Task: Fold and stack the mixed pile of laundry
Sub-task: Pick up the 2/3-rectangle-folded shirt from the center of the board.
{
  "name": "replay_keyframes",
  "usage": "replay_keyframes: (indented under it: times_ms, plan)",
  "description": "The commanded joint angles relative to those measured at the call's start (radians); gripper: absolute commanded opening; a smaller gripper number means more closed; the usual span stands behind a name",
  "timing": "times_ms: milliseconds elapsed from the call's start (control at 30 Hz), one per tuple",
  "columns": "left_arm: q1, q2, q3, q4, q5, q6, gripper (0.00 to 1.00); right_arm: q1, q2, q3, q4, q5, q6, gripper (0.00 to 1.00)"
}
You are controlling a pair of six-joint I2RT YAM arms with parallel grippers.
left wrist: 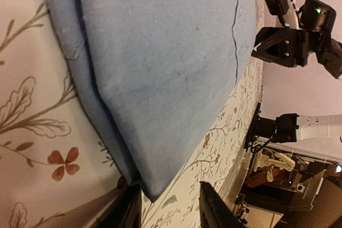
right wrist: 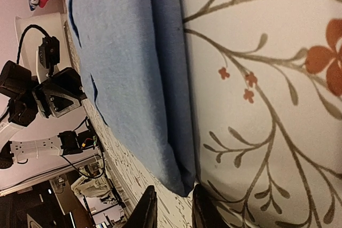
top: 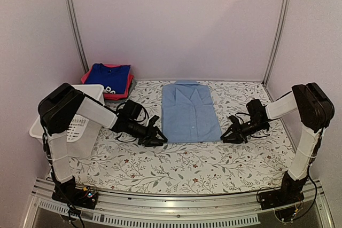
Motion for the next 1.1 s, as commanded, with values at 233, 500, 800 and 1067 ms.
replay_keyframes:
  times_ms: [233,500,800,1067]
  plan:
    - [-0.016,0.059,0.018,-0.029,-0.039,-0.014,0.21,0.002,0.04,0.016,0.006,0.038,-0.02,0.07]
    - [-0.012,0.057,0.046,-0.049,-0.027,0.009,0.02,0.008,0.013,0.033,-0.046,0.039,-0.04,0.0]
    - [-0.029,-0.052,-0.023,-0.116,-0.004,0.053,0.0,0.064,-0.12,-0.035,-0.106,0.019,-0.048,0.0]
    - [-0.098,-0.232,-0.15,-0.208,0.052,0.05,0.0,0.151,-0.366,-0.155,-0.242,-0.014,-0.005,0.0]
